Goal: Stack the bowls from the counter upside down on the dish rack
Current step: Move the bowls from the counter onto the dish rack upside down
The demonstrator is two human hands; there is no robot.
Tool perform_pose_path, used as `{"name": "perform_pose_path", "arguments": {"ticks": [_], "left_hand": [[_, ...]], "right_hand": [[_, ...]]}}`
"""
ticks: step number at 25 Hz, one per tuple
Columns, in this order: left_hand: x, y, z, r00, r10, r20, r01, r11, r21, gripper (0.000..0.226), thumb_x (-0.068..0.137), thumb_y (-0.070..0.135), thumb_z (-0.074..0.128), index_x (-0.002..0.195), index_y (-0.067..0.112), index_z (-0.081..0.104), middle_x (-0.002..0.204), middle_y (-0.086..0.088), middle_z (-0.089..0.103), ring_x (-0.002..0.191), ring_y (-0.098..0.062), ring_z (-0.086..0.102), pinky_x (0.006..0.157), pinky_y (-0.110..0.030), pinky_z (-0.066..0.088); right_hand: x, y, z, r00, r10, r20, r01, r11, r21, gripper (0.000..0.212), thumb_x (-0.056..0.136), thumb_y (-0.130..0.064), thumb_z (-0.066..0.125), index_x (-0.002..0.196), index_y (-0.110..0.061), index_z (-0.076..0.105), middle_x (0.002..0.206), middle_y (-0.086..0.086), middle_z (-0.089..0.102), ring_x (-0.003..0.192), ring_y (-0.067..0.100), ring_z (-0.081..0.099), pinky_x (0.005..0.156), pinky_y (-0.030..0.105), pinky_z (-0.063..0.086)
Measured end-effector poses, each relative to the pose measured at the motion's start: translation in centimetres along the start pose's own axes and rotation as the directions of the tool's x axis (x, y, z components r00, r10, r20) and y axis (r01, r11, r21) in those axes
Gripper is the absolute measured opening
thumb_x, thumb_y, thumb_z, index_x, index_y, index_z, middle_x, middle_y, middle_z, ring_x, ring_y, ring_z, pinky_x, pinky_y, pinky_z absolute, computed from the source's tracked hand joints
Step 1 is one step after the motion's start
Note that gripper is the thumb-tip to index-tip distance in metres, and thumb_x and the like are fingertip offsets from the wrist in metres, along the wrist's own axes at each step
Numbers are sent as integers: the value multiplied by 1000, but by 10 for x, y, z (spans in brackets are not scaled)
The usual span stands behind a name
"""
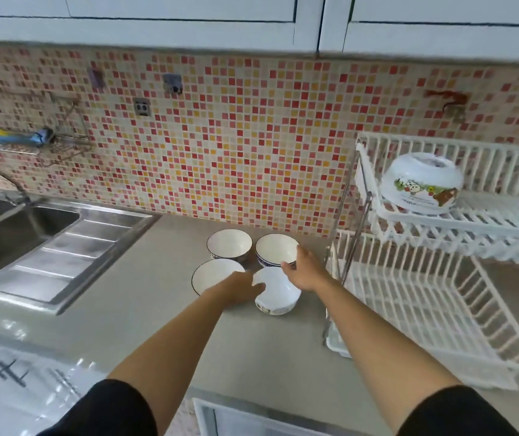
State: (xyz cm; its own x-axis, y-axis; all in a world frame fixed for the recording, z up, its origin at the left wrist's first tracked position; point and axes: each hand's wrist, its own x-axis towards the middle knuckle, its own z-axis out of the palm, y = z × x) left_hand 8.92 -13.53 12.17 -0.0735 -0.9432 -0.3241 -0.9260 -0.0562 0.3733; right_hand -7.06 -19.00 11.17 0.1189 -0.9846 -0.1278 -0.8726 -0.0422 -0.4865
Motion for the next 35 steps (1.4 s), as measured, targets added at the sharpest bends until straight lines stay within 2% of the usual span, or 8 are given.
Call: {"name": "perform_pose_path", "arguments": {"ticks": [8,12,20,24,27,30,33,35], "left_hand": [[92,-39,89,962,-223,154,266,886,-379,41,102,23,23,130,2,45,138,-26,43,129,-40,42,105,-42,37],[107,-31,98,974,-197,113,227,870,-438,54,98,33,38,142,2,32,144,-21,42,133,-37,41,107,-38,35],[102,-20,115,934,-337,118,274,466,-842,67,90,42,52,142,13,21,138,-12,48,122,-36,50,103,-48,45],[84,-25,96,928,-371,33,188,388,-902,50,91,50,44,118,8,36,116,-9,52,110,-31,54,92,-41,49],[43,-28,83,927,-348,-139,25,429,-903,44,94,52,35,99,8,40,98,-4,50,95,-23,51,80,-36,45],[16,-16,65,943,-287,-170,-76,313,-947,45,91,60,29,111,21,39,108,0,50,109,-24,51,98,-45,47],[-9,3,20,966,-182,-186,-148,202,-968,47,86,66,23,111,34,46,108,1,56,104,-23,53,80,-33,46],[-13,0,-2,970,-127,-205,-168,254,-952,48,91,64,20,112,31,49,109,0,60,103,-20,54,73,-28,45]], "right_hand": [[59,54,74,948,317,20,-317,939,136,67,95,-36,45,145,0,20,147,23,34,134,37,38,107,40,34],[77,64,91,925,362,113,-378,906,190,63,95,-29,46,144,1,21,146,22,37,133,37,40,106,38,35],[57,74,111,943,331,33,-317,867,385,63,74,0,44,134,-17,40,127,10,55,110,32,56,80,35,52],[31,60,95,967,254,-20,-219,869,444,49,80,-9,44,125,-26,35,112,-1,55,95,28,58,81,40,51],[-22,38,74,973,196,-119,-103,837,538,41,90,-46,37,123,-22,31,115,-7,50,101,27,59,82,39,47],[-57,16,42,978,172,-120,-70,808,585,54,77,-62,18,108,-21,32,95,-6,52,79,20,53,62,29,35],[-79,0,7,963,70,-258,115,762,637,62,67,-76,15,97,-25,34,83,-9,46,70,6,48,60,26,34],[-84,-9,-2,958,-3,-286,190,755,628,51,73,-74,24,95,-30,35,95,-10,47,81,7,49,70,25,36]]}}
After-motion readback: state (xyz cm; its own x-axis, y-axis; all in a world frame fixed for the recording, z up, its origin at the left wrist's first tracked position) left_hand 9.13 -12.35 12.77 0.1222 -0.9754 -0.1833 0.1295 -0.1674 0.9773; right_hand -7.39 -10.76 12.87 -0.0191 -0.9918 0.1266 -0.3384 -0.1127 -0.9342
